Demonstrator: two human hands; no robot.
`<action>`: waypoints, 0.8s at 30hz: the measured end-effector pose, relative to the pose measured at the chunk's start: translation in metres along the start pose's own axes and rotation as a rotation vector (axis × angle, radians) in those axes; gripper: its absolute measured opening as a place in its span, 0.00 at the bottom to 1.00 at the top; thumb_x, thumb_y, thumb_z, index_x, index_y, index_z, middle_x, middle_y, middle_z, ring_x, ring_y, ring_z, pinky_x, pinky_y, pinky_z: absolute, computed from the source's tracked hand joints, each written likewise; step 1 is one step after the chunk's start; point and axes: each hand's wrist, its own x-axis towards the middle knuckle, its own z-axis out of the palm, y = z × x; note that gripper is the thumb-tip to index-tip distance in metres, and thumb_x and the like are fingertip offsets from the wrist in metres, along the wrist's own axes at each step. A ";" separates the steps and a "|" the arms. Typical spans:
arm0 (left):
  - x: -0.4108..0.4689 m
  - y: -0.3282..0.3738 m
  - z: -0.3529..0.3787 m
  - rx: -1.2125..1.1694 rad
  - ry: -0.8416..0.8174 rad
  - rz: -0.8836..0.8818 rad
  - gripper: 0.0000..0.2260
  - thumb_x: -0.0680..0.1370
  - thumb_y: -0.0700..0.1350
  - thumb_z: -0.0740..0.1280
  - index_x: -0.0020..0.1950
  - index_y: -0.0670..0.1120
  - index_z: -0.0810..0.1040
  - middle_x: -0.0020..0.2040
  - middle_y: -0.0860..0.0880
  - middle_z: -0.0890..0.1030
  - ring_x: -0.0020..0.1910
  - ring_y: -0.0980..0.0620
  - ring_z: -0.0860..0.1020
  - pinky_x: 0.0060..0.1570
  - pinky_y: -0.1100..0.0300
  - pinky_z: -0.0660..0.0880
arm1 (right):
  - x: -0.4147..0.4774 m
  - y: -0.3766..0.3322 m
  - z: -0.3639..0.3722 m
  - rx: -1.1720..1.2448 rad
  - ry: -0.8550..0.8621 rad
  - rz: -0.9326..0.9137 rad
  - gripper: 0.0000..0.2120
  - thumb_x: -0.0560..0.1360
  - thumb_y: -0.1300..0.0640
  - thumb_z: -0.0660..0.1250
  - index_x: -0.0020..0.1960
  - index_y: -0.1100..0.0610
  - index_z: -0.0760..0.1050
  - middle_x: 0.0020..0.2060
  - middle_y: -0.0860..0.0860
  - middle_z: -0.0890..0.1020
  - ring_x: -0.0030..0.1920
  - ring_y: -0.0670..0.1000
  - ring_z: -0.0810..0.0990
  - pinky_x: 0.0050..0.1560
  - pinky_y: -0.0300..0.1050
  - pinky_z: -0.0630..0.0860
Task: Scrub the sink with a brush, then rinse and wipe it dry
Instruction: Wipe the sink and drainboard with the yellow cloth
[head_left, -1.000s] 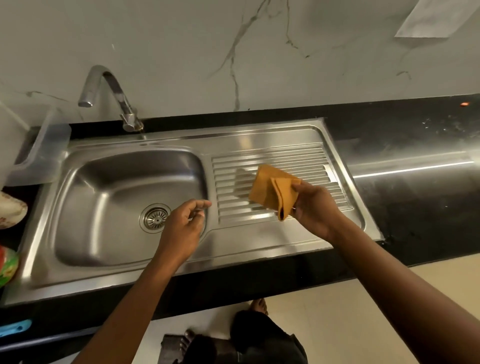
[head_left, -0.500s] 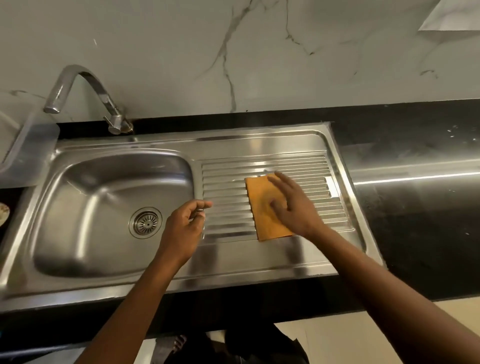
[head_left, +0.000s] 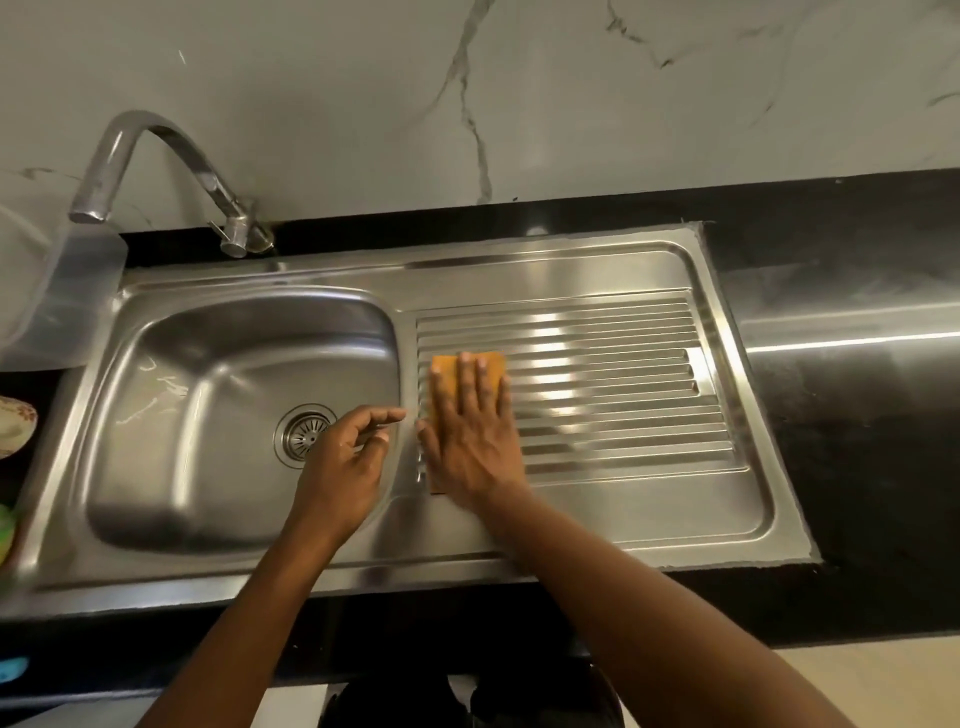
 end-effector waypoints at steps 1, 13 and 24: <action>0.003 0.000 -0.001 0.007 0.009 0.006 0.17 0.82 0.34 0.64 0.56 0.56 0.83 0.52 0.69 0.83 0.57 0.67 0.80 0.57 0.67 0.74 | 0.002 -0.008 0.004 -0.012 -0.026 -0.044 0.33 0.84 0.36 0.39 0.85 0.49 0.38 0.83 0.57 0.38 0.82 0.59 0.33 0.80 0.64 0.37; 0.017 0.006 0.021 -0.092 0.007 0.010 0.17 0.83 0.35 0.64 0.57 0.56 0.83 0.58 0.57 0.85 0.60 0.58 0.82 0.65 0.51 0.78 | -0.047 0.113 -0.025 -0.103 0.036 -0.131 0.30 0.86 0.42 0.49 0.85 0.47 0.48 0.84 0.50 0.52 0.84 0.51 0.47 0.81 0.59 0.52; 0.017 0.007 0.021 -0.114 -0.054 0.028 0.14 0.83 0.37 0.63 0.59 0.54 0.83 0.59 0.58 0.85 0.61 0.60 0.81 0.64 0.57 0.76 | -0.022 0.212 -0.077 -0.069 0.049 0.315 0.35 0.83 0.32 0.35 0.83 0.48 0.31 0.84 0.53 0.37 0.83 0.55 0.35 0.81 0.62 0.39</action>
